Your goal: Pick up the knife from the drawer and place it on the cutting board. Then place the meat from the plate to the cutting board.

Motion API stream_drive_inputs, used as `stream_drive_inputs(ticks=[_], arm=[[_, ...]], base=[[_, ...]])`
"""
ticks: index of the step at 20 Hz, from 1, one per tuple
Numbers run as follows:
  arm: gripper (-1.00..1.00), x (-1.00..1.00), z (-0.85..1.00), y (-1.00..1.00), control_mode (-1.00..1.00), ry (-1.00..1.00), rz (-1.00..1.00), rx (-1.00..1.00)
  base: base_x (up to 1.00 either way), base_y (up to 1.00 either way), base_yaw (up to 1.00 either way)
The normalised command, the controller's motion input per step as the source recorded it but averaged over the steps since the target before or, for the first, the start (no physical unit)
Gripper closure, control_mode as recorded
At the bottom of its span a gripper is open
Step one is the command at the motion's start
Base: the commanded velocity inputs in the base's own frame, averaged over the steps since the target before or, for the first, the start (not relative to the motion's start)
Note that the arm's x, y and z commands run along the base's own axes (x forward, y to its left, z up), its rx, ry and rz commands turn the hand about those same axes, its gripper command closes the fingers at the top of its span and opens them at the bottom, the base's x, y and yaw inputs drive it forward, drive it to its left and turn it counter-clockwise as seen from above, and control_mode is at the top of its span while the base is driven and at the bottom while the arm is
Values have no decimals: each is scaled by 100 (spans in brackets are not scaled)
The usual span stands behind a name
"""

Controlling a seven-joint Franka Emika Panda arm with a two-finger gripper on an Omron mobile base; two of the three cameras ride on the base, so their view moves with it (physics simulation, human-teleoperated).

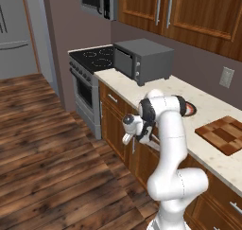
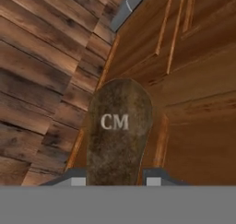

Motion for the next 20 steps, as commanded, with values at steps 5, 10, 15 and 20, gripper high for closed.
stream_drive_inputs(ticks=[5, 10, 15, 20], arm=[[100, 0, 88, 0, -100, 8, -18, -6], [100, 0, 74, 1, -100, 3, -24, -5], [100, 0, 71, 3, -100, 3, -26, 0], [100, -7, 57, 0, -100, 4, -2, 0]], base=[[0, 0, 0], [0, 0, 0], [0, 0, 0], [0, 0, 0]])
